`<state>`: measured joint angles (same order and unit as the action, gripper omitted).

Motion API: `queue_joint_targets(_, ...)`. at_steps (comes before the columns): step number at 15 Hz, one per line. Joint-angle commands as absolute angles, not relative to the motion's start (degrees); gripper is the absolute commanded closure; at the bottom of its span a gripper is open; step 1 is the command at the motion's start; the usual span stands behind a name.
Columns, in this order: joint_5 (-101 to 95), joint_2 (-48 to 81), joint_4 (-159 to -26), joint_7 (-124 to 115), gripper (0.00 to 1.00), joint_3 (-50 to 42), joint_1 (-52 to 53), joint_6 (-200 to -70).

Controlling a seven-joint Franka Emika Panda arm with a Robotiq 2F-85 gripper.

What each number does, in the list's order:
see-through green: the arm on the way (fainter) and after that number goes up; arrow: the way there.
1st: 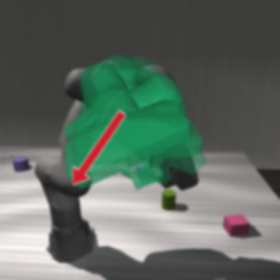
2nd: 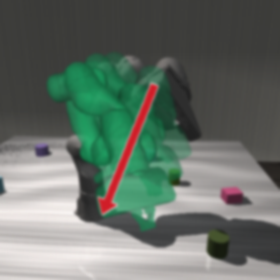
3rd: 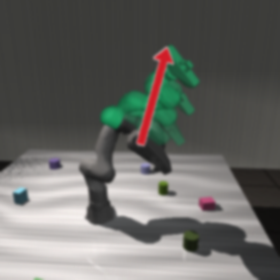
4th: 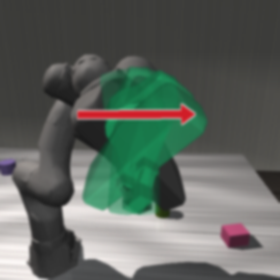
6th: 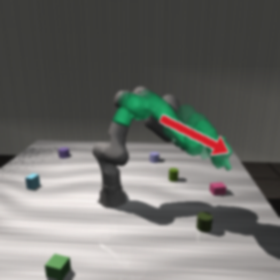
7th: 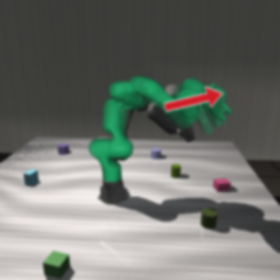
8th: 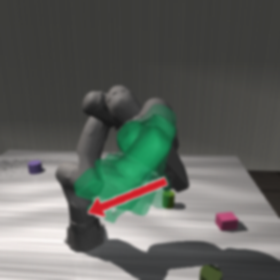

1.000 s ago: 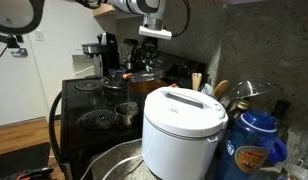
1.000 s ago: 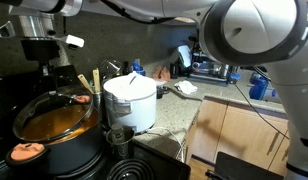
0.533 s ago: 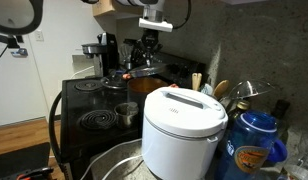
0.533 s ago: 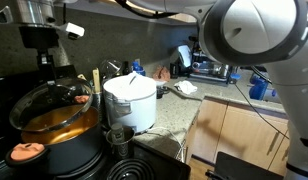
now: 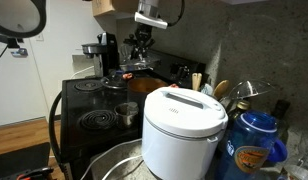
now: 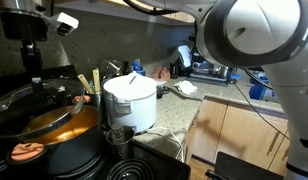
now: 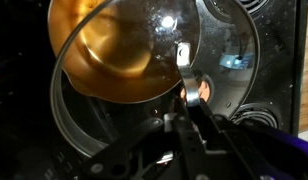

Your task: Remove the lid from the grey pot, remove the jar from the silver object and put it in the grey pot

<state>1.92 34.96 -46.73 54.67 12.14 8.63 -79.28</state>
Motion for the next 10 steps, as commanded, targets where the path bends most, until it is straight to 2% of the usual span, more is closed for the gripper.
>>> queue_joint_targets(1, 2.41, 36.81, -41.72, 57.44, 0.95, 13.80, 9.74, -75.37)
queue_joint_targets(10, 2.57, 39.53, -41.45, 64.31, 0.95, 18.38, 13.35, -65.22)
